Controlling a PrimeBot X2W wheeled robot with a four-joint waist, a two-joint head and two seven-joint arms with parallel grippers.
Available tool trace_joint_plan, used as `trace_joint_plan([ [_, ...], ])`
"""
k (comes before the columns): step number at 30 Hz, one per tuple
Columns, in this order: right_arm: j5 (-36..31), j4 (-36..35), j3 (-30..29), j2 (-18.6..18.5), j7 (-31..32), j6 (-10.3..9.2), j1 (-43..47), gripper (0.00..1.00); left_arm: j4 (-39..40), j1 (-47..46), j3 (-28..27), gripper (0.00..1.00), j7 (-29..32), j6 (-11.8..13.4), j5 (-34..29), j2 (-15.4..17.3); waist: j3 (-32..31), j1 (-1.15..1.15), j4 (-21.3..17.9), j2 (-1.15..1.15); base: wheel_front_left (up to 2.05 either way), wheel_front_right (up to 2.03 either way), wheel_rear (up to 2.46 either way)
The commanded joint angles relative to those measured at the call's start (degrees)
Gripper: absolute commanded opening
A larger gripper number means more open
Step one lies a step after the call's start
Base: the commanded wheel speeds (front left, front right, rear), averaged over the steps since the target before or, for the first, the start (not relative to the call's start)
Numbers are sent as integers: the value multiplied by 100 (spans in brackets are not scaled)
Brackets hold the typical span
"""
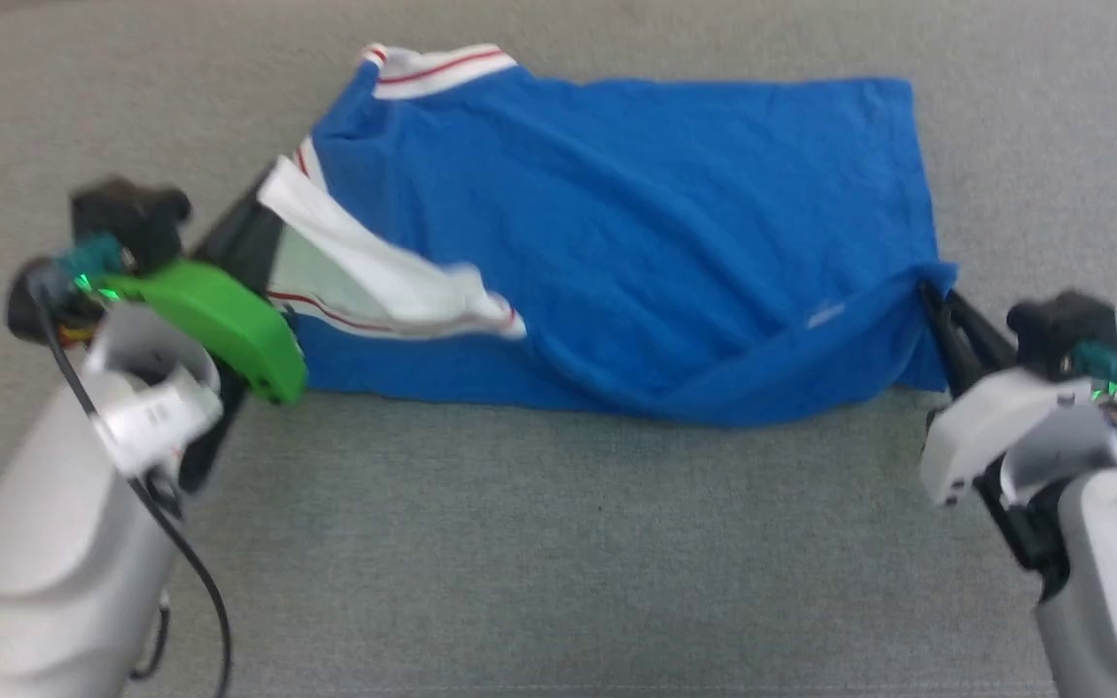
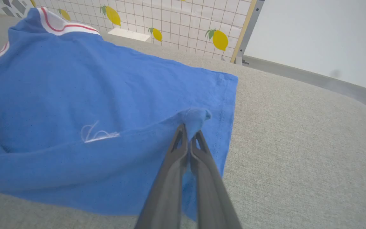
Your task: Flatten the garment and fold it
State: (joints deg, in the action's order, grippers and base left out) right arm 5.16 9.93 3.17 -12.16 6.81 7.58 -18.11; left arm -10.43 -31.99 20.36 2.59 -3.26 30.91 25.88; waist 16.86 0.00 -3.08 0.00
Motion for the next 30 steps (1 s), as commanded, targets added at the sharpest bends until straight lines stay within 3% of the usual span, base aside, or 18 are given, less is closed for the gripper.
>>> trace_joint_plan([
  [1, 51, 73, 15, -42, 125, -9, -192, 0, -110, -206, -34, 0, 136, -32, 71, 81, 329, 0, -162, 0, 0, 0, 0],
  [11, 298, 744, 196, -236, 888, -9, -1000, 0, -1070, -736, -62, 0, 1079, -72, 326, 337, 836, 0, -290, 0, 0, 0, 0],
  [21, 757, 1237, 446, -269, 2245, -9, -1481, 0, -1707, -646, 176, 0, 2966, -114, 966, 389, 1035, 0, -347, 0, 0, 0, 0],
  [24, 842, 1176, 452, -262, 2476, -9, -1496, 0, -1616, -600, 122, 0, 3106, -50, 1102, 369, 1024, 0, -347, 0, 0, 0, 0],
  [26, 873, 1106, 402, -263, 2496, -9, -1470, 0, -1510, -581, 58, 0, 2881, 52, 1048, 363, 980, 0, -334, 0, 0, 0, 0],
  [27, 869, 1059, 352, -256, 2451, -9, -1442, 19, -1448, -567, 22, 87, 2670, 113, 978, 359, 942, 0, -329, 0, 0, 0, 0],
  [28, 855, 1015, 297, -243, 2379, -9, -1410, 44, -1399, -552, -9, 100, 2456, 163, 908, 351, 896, 0, -321, 0, 0, 0, 0],
  [29, 844, 960, 239, -216, 2295, -9, -1353, 92, -1328, -526, -31, 100, 2151, 186, 806, 346, 842, 0, -312, 0, 0, 0, 0],
  [30, 837, 913, 174, -187, 2202, -9, -1291, 100, -1284, -490, -73, 100, 1885, 230, 750, 313, 778, 0, -299, 0, 0, 0, 0],
])
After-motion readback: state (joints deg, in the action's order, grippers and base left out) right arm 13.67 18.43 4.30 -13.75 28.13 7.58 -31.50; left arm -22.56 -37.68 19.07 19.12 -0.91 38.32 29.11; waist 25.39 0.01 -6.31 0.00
